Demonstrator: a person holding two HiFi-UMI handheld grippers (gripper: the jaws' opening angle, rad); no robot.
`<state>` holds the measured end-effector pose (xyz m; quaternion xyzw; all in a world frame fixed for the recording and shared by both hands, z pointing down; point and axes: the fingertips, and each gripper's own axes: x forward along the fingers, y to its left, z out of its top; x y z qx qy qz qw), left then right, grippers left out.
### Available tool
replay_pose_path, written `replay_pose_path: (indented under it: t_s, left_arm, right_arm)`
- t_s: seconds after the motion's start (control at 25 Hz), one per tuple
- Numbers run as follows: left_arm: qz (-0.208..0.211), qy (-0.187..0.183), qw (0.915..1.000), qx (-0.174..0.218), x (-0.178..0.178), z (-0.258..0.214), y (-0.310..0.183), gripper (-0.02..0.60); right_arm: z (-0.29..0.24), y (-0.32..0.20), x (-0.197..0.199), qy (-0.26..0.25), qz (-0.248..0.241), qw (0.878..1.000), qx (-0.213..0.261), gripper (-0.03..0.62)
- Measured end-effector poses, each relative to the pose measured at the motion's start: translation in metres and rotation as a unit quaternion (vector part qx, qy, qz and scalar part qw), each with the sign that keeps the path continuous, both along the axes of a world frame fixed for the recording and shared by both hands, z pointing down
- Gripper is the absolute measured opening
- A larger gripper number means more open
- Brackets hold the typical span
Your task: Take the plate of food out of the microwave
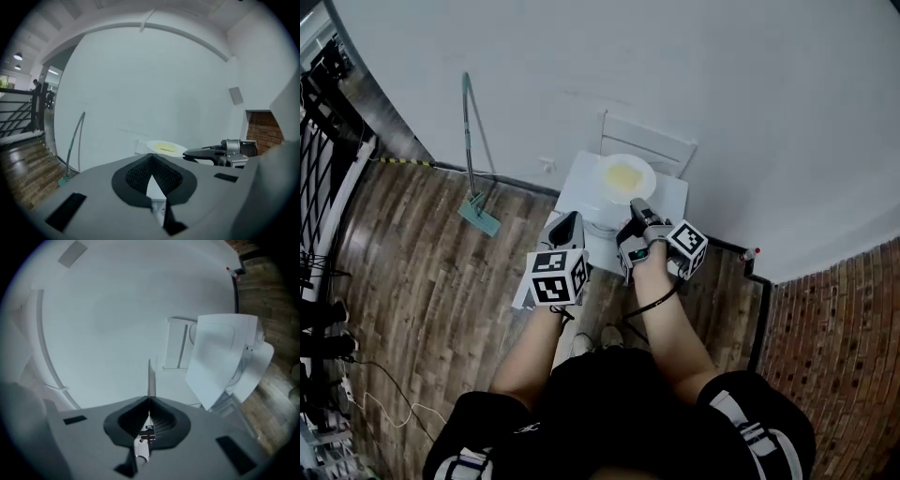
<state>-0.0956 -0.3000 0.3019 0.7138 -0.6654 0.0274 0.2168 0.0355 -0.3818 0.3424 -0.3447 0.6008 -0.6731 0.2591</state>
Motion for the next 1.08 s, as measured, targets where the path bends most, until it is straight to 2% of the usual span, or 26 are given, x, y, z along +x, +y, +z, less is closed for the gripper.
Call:
replay_pose_path:
  t_s: [0.08,0.24,0.52,1.08]
  left_arm:
    - [0.003,-0.013,0.9999,0.009,0.005,-0.012,-0.004,-0.002]
    - [0.005,-0.009,0.9995,0.029,0.006,-0.037,-0.018,-0.002]
    - [0.005,-0.022,0.9981,0.057,0.002,-0.064,-0.030,-0.002]
    - [0.014,-0.020,0.9986,0.046,0.012,-0.048,-0.030,-0.002]
  right_arm:
    - [-0.015,-0.004,0.002,-0.011,0.001,1.000,0.004,0.020]
    - [-0.048,-0.019,0.002,-0.036,-0.002,0.999,0.035,0.020]
    - [-0.076,-0.027,-0.009,-0.041,-0.021,0.997,0.067,0.020]
    - [-0.067,-0.026,-0.004,-0.023,-0.035,0.996,0.077,0.020]
